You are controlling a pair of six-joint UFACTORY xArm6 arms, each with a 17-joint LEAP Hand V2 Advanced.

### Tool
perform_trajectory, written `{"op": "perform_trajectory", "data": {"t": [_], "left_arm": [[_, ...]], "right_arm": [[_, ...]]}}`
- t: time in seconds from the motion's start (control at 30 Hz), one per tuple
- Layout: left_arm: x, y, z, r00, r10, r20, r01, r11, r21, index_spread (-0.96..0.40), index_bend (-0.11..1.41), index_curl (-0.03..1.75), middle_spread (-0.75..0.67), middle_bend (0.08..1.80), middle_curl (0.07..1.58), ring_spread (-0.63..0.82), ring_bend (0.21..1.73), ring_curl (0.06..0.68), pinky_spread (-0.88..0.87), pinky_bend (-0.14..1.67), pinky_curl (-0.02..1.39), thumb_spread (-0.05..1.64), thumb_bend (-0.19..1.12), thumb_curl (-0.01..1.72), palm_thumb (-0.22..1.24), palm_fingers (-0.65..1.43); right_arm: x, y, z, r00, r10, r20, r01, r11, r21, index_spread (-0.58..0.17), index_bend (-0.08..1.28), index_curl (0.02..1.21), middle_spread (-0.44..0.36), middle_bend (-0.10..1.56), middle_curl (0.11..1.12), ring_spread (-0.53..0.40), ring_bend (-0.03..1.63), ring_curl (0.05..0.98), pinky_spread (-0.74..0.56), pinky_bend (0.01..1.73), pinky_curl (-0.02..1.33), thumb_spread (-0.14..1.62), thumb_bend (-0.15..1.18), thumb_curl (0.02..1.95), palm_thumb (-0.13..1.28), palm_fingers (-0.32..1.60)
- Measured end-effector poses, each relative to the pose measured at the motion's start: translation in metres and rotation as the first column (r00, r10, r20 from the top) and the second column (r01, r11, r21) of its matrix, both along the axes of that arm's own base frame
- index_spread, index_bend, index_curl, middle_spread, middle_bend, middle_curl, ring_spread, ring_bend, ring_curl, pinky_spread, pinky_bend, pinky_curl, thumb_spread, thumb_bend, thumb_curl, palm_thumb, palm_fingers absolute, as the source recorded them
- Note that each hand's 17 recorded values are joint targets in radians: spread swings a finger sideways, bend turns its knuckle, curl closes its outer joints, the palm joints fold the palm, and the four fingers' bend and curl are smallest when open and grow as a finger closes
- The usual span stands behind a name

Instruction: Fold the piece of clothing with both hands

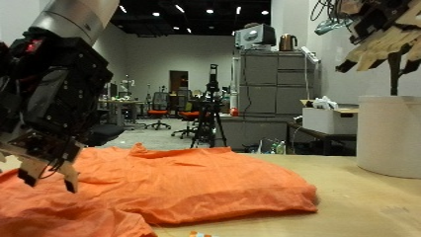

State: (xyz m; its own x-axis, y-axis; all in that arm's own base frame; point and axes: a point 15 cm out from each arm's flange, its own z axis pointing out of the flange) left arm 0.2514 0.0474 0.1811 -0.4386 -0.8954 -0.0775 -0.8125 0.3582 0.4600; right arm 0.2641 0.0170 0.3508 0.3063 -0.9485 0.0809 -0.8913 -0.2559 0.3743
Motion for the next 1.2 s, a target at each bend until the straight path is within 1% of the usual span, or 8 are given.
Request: {"op": "perform_trajectory", "data": {"t": [0.2, 0.67, 0.87, 1.0, 1.03, 1.07, 1.13, 1.2], "left_arm": [[-0.024, -0.017, -0.021, 0.999, -0.014, -0.044, 0.015, 1.0, 0.018, 0.12, 0.15, 0.27, 0.3, 0.17, 0.25, 0.5, 0.38, 0.234, 0.5, 0.22, 0.33, 0.9, -0.03, 0.31, 0.07, -0.06], [-0.022, -0.027, -0.066, 0.998, 0.014, 0.062, -0.014, 1.0, 0.008, 0.15, 0.14, 0.24, 0.37, 0.17, 0.23, 0.52, 0.39, 0.238, 0.51, 0.24, 0.33, 0.89, -0.03, 0.32, 0.09, -0.07], [-0.014, -0.027, -0.066, 0.997, 0.035, 0.075, -0.037, 0.999, 0.02, 0.17, 0.16, 0.24, 0.28, 0.27, 0.28, 0.48, 0.41, 0.239, 0.48, 0.19, 0.31, 0.9, -0.02, 0.32, 0.13, 0.07], [-0.01, -0.027, -0.062, 0.995, 0.046, 0.094, -0.048, 0.999, 0.024, 0.11, 0.23, 0.28, 0.11, 0.52, 0.36, 0.31, 0.44, 0.236, 0.39, 0.11, 0.25, 0.92, -0.02, 0.33, 0.18, 0.35], [-0.009, -0.026, -0.062, 0.994, 0.048, 0.097, -0.05, 0.998, 0.023, 0.09, 0.23, 0.29, 0.08, 0.55, 0.38, 0.27, 0.45, 0.242, 0.37, 0.12, 0.24, 0.92, -0.02, 0.33, 0.19, 0.35], [-0.007, -0.026, -0.06, 0.993, 0.049, 0.103, -0.052, 0.998, 0.023, 0.05, 0.27, 0.31, 0.04, 0.67, 0.42, 0.18, 0.5, 0.256, 0.3, 0.1, 0.22, 0.93, -0.02, 0.33, 0.2, 0.49], [-0.005, -0.027, -0.058, 0.993, 0.049, 0.109, -0.052, 0.998, 0.022, 0.0, 0.28, 0.33, -0.03, 0.79, 0.48, 0.04, 0.59, 0.28, 0.19, 0.16, 0.21, 0.94, -0.02, 0.33, 0.23, 0.62], [-0.003, -0.026, -0.056, 0.992, 0.055, 0.114, -0.058, 0.998, 0.022, -0.06, 0.29, 0.36, -0.11, 0.85, 0.53, -0.11, 0.74, 0.326, 0.04, 0.22, 0.22, 0.95, -0.01, 0.33, 0.26, 0.77]], "right_arm": [[0.003, 0.0, -0.003, 1.0, 0.005, -0.003, -0.005, 1.0, 0.002, -0.323, 0.18, 0.31, 0.112, 0.18, 0.29, 0.244, 0.19, 0.257, 0.33, 0.3, 0.32, 1.25, -0.01, 0.23, 0.49, 0.09], [0.003, 0.001, -0.002, 1.0, 0.014, 0.0, -0.014, 1.0, 0.005, -0.331, 0.18, 0.32, 0.112, 0.18, 0.29, 0.253, 0.2, 0.249, 0.33, 0.3, 0.32, 1.25, -0.01, 0.23, 0.49, 0.08], [0.003, 0.0, -0.003, 1.0, 0.014, -0.001, -0.014, 1.0, 0.003, -0.331, 0.18, 0.32, 0.111, 0.18, 0.29, 0.25, 0.2, 0.248, 0.33, 0.3, 0.32, 1.26, -0.02, 0.24, 0.49, 0.08], [0.004, 0.0, -0.003, 1.0, 0.015, -0.004, -0.015, 1.0, 0.003, -0.332, 0.18, 0.32, 0.111, 0.18, 0.29, 0.25, 0.2, 0.248, 0.33, 0.3, 0.32, 1.26, -0.01, 0.24, 0.49, 0.08], [0.004, 0.0, -0.003, 1.0, 0.015, -0.005, -0.015, 1.0, 0.003, -0.332, 0.18, 0.32, 0.111, 0.18, 0.29, 0.25, 0.2, 0.248, 0.33, 0.3, 0.32, 1.26, -0.01, 0.24, 0.49, 0.08], [0.004, 0.0, -0.003, 1.0, 0.014, -0.004, -0.014, 1.0, 0.003, -0.332, 0.18, 0.32, 0.111, 0.18, 0.29, 0.25, 0.2, 0.247, 0.33, 0.3, 0.32, 1.26, -0.01, 0.24, 0.49, 0.08], [0.003, 0.0, -0.003, 1.0, 0.014, -0.005, -0.014, 1.0, 0.003, -0.332, 0.18, 0.32, 0.111, 0.18, 0.29, 0.25, 0.19, 0.247, 0.33, 0.3, 0.32, 1.26, -0.01, 0.24, 0.49, 0.08], [0.004, 0.0, -0.004, 1.0, 0.015, -0.006, -0.015, 1.0, 0.003, -0.332, 0.18, 0.32, 0.111, 0.18, 0.29, 0.25, 0.19, 0.245, 0.33, 0.31, 0.32, 1.26, -0.01, 0.24, 0.49, 0.08]]}}
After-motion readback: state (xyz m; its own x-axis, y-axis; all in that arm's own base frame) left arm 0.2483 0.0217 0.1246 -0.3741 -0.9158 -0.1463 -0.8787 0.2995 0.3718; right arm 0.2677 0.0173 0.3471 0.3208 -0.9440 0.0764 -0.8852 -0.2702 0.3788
